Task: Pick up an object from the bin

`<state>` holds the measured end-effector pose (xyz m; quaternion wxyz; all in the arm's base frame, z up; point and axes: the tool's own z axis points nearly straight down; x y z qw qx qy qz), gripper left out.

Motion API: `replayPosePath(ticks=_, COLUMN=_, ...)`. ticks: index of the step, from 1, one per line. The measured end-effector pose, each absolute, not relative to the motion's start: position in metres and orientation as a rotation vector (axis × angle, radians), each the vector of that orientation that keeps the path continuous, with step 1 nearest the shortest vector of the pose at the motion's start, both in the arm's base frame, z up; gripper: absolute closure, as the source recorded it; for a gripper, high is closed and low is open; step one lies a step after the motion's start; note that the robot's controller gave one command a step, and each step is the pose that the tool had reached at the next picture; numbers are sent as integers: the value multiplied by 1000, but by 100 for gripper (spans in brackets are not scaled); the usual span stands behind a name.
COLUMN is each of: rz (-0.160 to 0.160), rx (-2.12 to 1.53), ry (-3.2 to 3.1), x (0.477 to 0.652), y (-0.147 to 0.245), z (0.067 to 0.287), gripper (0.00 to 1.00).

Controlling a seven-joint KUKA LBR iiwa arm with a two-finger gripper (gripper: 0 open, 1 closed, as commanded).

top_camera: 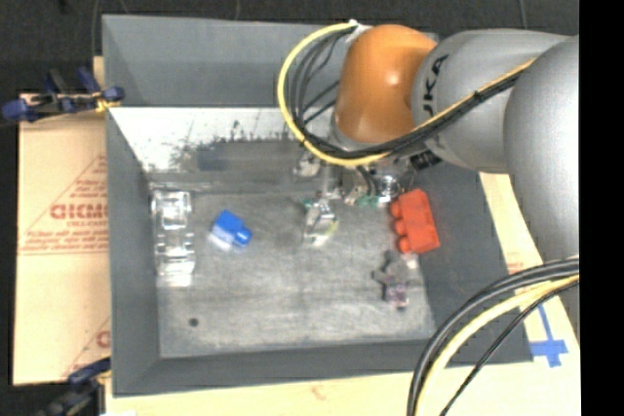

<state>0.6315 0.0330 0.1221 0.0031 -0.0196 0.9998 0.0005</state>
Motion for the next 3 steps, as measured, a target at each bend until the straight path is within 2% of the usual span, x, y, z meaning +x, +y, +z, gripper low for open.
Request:
replayPosePath(ticks=1, rz=0, rx=-386, ry=3111, x=634, y=92, z=82, gripper=0)
replayPosePath(ticks=2, rz=3, rx=-539, ry=3092, x=611, y=169, z=78, gripper=0)
replayPosePath(ticks=3, rz=9, rx=-518, ry=3092, x=627, y=154, z=76, gripper=0)
